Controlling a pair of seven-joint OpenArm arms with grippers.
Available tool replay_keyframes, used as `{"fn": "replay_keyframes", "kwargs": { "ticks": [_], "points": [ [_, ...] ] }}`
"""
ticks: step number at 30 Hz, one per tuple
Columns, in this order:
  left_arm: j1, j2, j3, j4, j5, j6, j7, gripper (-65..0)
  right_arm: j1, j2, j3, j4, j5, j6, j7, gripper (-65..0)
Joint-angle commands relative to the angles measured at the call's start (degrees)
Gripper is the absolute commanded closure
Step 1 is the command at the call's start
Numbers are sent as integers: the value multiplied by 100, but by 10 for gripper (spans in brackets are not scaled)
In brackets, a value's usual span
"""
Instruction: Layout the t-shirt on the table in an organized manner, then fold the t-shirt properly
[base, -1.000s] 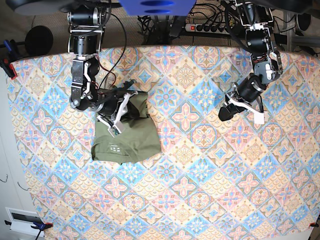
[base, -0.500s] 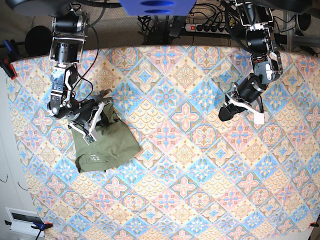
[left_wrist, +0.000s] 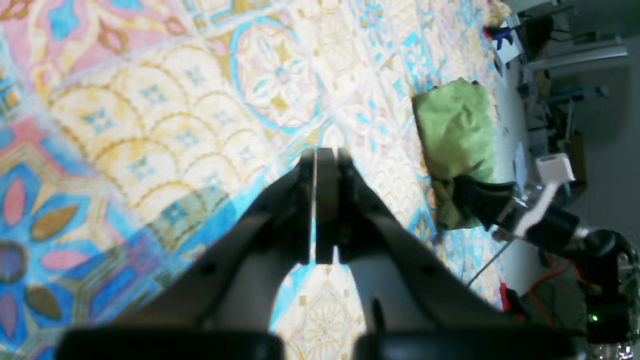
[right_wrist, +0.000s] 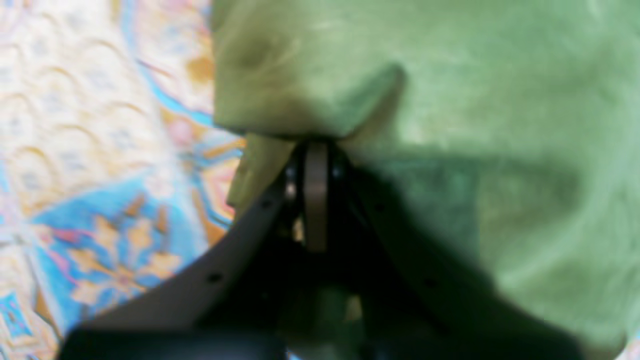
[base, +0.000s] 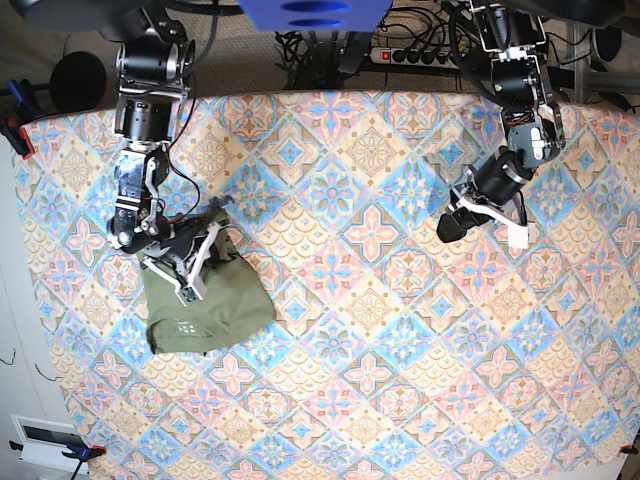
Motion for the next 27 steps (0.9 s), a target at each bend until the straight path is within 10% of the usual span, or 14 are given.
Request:
{"fn": "replay_keyframes", "kwargs": {
  "ticks": [1, 14, 27],
  "points": [
    [-57, -42, -31, 114, -103, -56, -91, 0, 55, -6, -23, 41, 58, 84, -40, 0],
    [-57, -42, -31, 131, -103, -56, -91, 0, -16, -41, 39, 1043, 85, 84, -49, 0],
    [946, -86, -39, 1362, 249, -56, -91, 0, -2240, 3, 1094, 4137, 93, 84, -858, 0]
  ]
}}
